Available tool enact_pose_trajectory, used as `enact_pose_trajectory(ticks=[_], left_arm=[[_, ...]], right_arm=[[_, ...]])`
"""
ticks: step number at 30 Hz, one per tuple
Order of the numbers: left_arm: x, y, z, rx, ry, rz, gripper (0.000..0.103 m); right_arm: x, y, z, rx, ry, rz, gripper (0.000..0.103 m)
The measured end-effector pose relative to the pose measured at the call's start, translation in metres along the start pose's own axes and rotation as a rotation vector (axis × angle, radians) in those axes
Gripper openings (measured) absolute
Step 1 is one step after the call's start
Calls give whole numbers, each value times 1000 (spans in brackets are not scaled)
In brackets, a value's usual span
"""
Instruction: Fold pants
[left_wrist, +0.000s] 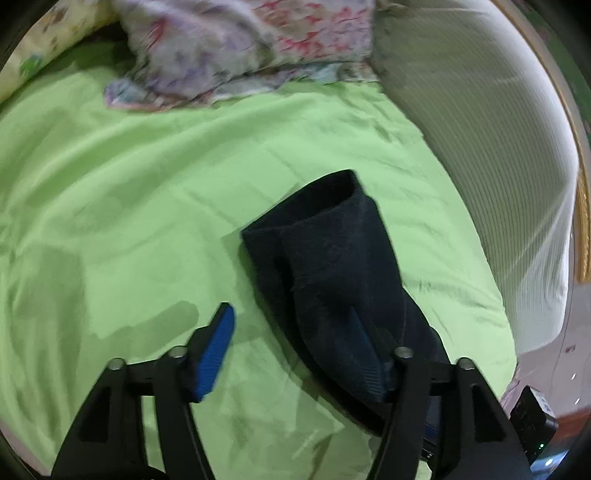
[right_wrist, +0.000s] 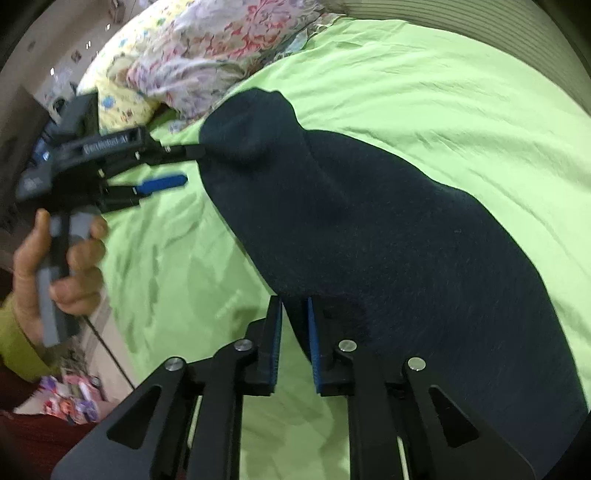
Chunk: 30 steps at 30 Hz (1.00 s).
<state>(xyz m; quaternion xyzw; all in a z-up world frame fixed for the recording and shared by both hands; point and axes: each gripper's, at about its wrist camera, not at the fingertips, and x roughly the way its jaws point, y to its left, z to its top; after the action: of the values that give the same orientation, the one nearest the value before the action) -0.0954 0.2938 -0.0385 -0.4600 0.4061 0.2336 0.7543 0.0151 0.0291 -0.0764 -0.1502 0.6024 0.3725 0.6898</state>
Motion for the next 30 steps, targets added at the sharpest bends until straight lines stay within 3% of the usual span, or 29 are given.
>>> enact_pose_trajectory(ticks=[3, 7, 16, 20, 24, 30], left_arm=[[1, 6, -1, -34, 22, -20, 67], [4, 0, 2, -6, 25, -3, 68], [21, -4, 14, 31, 27, 26, 68], [30, 0, 18, 34, 32, 36, 66], [37, -2, 22, 68, 27, 37, 59], [58, -7, 25, 91, 58, 47, 50]], right_arm=[[-8, 1, 0, 25, -17, 46, 23], [-21, -5, 1, 58, -69, 47, 31], [-31, -77, 32, 202, -125, -92, 38], [-20, -98, 50, 229, -110, -120, 40], [-6, -112, 63, 240, -90, -137, 40], [29, -120, 65, 225, 23, -124, 40]])
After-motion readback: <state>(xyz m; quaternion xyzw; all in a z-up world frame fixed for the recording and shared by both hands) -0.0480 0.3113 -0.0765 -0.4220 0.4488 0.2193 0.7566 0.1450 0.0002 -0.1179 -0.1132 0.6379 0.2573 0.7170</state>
